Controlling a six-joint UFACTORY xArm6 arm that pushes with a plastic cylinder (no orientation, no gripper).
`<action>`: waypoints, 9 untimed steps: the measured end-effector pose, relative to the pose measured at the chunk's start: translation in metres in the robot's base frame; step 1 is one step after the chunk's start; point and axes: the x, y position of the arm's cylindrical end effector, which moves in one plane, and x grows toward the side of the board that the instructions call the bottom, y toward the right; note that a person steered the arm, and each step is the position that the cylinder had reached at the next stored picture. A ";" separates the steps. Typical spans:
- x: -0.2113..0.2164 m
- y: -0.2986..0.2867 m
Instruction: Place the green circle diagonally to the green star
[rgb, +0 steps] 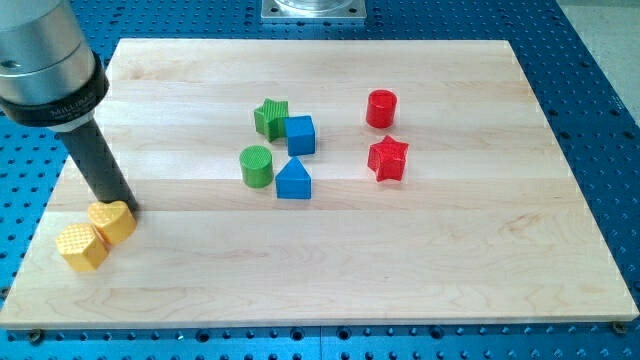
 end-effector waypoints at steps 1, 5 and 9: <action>0.000 0.000; -0.055 0.066; -0.050 0.087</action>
